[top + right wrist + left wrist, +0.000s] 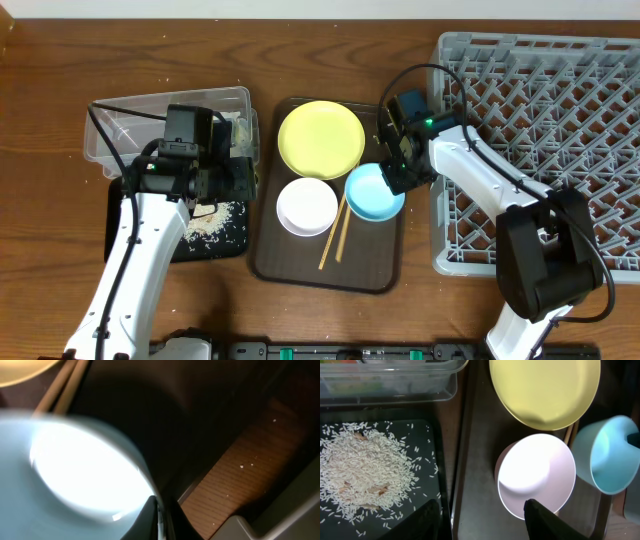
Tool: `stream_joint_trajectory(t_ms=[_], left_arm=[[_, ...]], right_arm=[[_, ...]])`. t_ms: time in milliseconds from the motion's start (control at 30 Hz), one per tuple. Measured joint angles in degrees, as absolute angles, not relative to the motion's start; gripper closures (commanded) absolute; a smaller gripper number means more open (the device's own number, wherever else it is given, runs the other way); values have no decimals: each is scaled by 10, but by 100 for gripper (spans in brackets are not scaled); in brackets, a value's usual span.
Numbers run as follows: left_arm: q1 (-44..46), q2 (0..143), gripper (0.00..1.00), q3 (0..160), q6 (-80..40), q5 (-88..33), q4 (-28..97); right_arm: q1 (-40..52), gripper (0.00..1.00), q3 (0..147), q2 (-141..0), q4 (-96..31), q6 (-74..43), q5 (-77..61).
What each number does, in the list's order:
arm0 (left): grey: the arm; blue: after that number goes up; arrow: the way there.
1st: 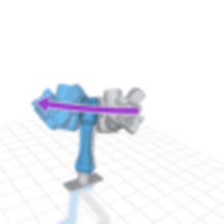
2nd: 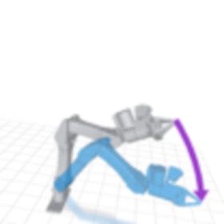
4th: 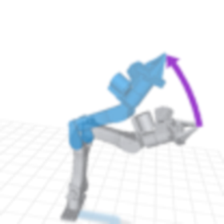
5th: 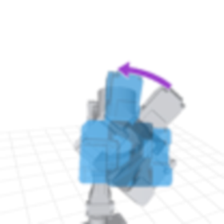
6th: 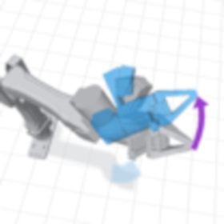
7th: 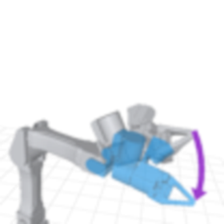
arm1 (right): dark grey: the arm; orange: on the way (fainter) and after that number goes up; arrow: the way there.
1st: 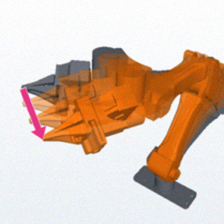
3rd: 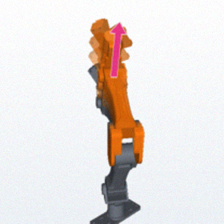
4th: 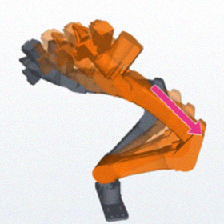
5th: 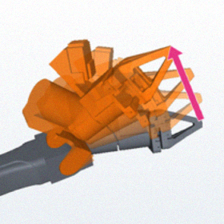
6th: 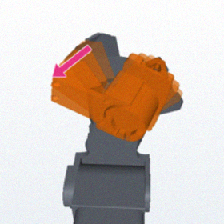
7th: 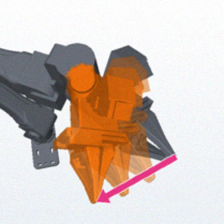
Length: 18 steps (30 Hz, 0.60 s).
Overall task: Sort waste into correct bins and load items into the dishwasher rack
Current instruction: 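Grasp the light-blue bowl on the brown tray with the right gripper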
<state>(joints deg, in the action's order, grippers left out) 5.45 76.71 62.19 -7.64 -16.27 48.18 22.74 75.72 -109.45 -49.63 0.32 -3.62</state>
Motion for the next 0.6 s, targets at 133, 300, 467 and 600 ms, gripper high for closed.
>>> stream_joint_trajectory(t_ms=[133,300,467,600], left_arm=[[55,767,43,622,-76,-163,482],[55,767,43,622,-76,-163,482],[55,767,43,622,-76,-163,482],[55,767,43,622,-76,-163,482]], right_arm=[[227,99,759,-1094,-504,2,-37],[227,99,760,-1094,-508,2,-36],[227,99,760,-1090,-518,2,-36],[222,99,761,-1056,-516,2,-29]])
